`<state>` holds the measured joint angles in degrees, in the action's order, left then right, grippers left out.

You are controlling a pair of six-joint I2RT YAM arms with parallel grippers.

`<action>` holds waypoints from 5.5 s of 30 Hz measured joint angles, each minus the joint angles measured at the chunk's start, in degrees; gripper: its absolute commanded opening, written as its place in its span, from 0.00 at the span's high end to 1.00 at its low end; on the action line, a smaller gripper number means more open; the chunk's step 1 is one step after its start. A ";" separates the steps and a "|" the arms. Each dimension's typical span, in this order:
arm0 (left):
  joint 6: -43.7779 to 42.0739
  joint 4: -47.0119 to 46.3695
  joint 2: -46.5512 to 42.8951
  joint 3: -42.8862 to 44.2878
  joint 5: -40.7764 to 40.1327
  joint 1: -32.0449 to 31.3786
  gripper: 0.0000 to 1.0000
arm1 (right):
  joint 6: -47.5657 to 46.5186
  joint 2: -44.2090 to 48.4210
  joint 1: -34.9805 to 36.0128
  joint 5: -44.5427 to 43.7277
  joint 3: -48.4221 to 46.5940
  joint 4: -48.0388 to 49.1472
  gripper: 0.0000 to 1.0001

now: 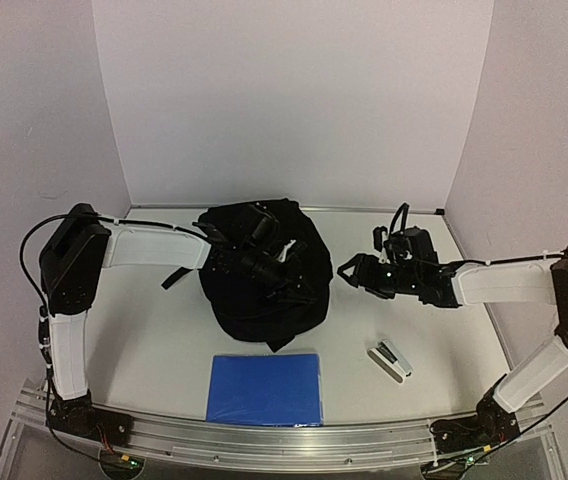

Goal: Pack the student bag
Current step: Adjust the student bag at the center of the board, then unzip the student bag at the center of the board.

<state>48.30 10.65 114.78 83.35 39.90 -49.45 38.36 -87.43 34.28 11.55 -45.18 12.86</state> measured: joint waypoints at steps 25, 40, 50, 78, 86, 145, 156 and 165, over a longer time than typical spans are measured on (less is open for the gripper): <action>-25.87 21.97 -15.94 -4.62 -18.93 -0.19 0.19 | 2.39 -0.94 7.50 7.28 2.06 -0.99 0.39; -36.38 25.38 -12.87 -4.58 -41.09 -8.95 0.34 | 6.77 -7.33 7.50 7.20 -1.49 1.69 0.71; -38.52 27.49 -9.78 -2.71 -49.27 -11.26 0.88 | 7.41 -7.33 7.50 6.53 -1.49 2.16 0.71; -34.39 20.72 -16.59 -5.51 -53.02 -12.59 1.00 | 8.71 -2.29 7.50 3.00 -1.48 2.51 1.00; -34.28 20.79 -16.59 -5.50 -53.00 -12.59 1.00 | 8.06 1.43 7.62 -6.91 -1.49 2.46 1.00; -33.18 20.35 -3.09 18.28 -18.75 21.14 1.00 | -5.48 -10.07 -5.73 4.66 -19.15 2.20 0.38; -28.92 20.33 12.56 32.41 -12.78 28.15 0.75 | -1.59 1.24 -4.97 16.52 -2.25 2.00 0.28; -28.95 21.15 12.78 33.33 -17.37 29.07 0.18 | -0.85 3.98 2.71 23.39 3.59 -1.11 0.25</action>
<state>19.35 31.80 127.56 116.68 22.53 -20.38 37.51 -83.45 37.00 34.94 -41.60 11.75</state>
